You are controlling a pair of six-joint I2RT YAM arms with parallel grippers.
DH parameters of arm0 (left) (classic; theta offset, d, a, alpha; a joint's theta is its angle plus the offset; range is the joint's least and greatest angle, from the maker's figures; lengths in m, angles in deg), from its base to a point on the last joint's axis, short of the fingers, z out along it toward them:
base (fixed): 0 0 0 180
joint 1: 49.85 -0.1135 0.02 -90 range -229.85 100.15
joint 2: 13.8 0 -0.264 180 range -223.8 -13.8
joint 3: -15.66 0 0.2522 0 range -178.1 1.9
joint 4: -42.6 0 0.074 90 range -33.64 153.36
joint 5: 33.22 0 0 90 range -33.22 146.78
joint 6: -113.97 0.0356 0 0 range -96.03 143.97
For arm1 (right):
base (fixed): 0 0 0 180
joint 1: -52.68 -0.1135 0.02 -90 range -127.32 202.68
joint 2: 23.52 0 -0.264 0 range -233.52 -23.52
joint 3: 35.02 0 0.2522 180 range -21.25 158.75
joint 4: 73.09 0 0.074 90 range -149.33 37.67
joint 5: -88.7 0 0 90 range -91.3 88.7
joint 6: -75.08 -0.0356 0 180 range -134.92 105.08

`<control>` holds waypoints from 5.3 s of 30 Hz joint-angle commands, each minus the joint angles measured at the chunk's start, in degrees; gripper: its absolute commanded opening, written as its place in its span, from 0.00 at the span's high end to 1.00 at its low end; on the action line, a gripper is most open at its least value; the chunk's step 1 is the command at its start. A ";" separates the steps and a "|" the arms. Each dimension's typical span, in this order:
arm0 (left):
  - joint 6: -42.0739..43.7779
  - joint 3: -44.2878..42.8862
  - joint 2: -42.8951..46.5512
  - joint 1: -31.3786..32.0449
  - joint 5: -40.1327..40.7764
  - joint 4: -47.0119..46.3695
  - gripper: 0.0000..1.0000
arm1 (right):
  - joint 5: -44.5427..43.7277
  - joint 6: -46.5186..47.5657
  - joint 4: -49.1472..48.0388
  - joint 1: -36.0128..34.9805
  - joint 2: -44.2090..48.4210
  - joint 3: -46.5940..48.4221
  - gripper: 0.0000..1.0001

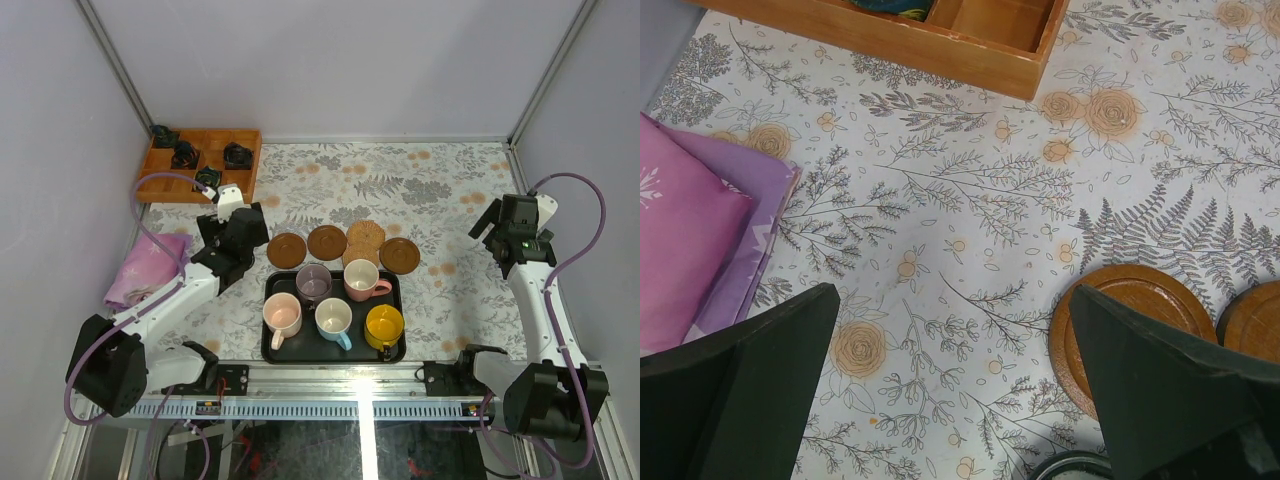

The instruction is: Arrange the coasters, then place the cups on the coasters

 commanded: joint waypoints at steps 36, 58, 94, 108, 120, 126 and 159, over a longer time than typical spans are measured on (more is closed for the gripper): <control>-6.17 -6.57 -13.28 -3.10 -13.83 -4.66 1.00 | 23.15 7.57 -13.01 -13.58 -22.63 15.32 1.00; -6.02 -9.22 -23.91 -3.12 -28.95 -1.44 1.00 | 42.02 10.93 -5.53 -35.51 -57.64 44.24 1.00; -8.93 -17.47 -39.49 -8.37 -34.77 3.00 1.00 | 26.18 6.50 10.31 -36.47 -75.71 60.83 1.00; -3.95 -34.97 -49.40 -11.46 -34.11 9.52 1.00 | 22.54 3.91 8.17 -21.82 -81.12 70.77 1.00; -0.24 -44.39 -55.82 -11.98 -37.28 12.04 1.00 | 17.09 2.40 3.67 -13.05 -73.93 57.24 1.00; 1.31 -47.68 -57.66 -12.33 -37.10 12.59 1.00 | 14.12 0.42 2.53 -10.66 -68.65 49.24 1.00; 2.18 -42.22 -43.21 -12.92 -47.89 2.65 1.00 | 14.95 5.02 3.83 -12.70 -45.42 40.03 0.91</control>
